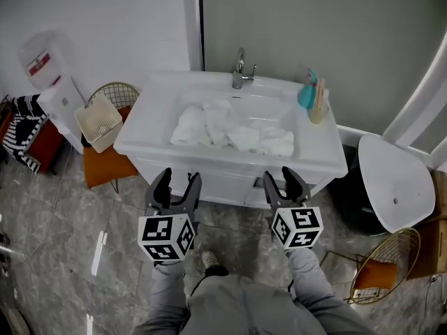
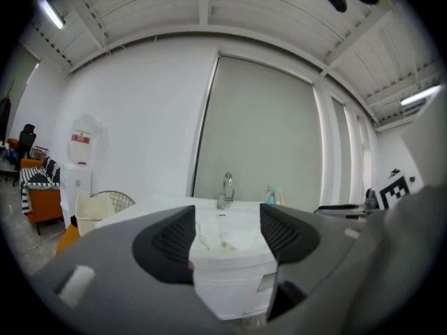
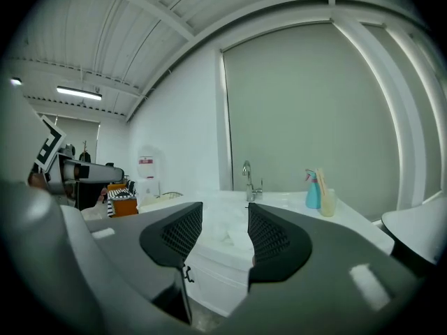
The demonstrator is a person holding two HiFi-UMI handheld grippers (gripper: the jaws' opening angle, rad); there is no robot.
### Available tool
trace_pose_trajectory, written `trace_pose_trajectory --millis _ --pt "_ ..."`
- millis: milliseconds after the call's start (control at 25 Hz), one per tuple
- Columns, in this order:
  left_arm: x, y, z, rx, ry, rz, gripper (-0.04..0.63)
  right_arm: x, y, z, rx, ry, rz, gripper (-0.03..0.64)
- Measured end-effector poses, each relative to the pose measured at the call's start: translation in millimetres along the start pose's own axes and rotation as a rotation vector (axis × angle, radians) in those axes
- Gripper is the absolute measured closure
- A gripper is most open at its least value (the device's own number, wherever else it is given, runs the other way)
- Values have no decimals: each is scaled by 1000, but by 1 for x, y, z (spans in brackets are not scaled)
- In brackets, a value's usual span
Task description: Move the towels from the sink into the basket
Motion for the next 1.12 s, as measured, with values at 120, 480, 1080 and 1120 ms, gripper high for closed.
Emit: trace_pose_trajectory --millis 120,480,1080,1120 --pt "-28 -9 38 -10 42 10 253 -6 -4 40 -17 29 -3 424" --pt "-76 -9 127 -71 141 6 253 -7 2 124 -100 52 -16 373" --pt "-106 22 332 -346 351 68 208 39 73 292 -517 -177 -251 285" --pt "-107 26 345 -382 362 85 199 41 82 300 -546 -197 -271 277"
Point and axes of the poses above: the fingertips, and each gripper's own axes: z forward along the fingers, x to its right, y out of its underside, the point moved 9 cm from there along -z, backward along the fingers
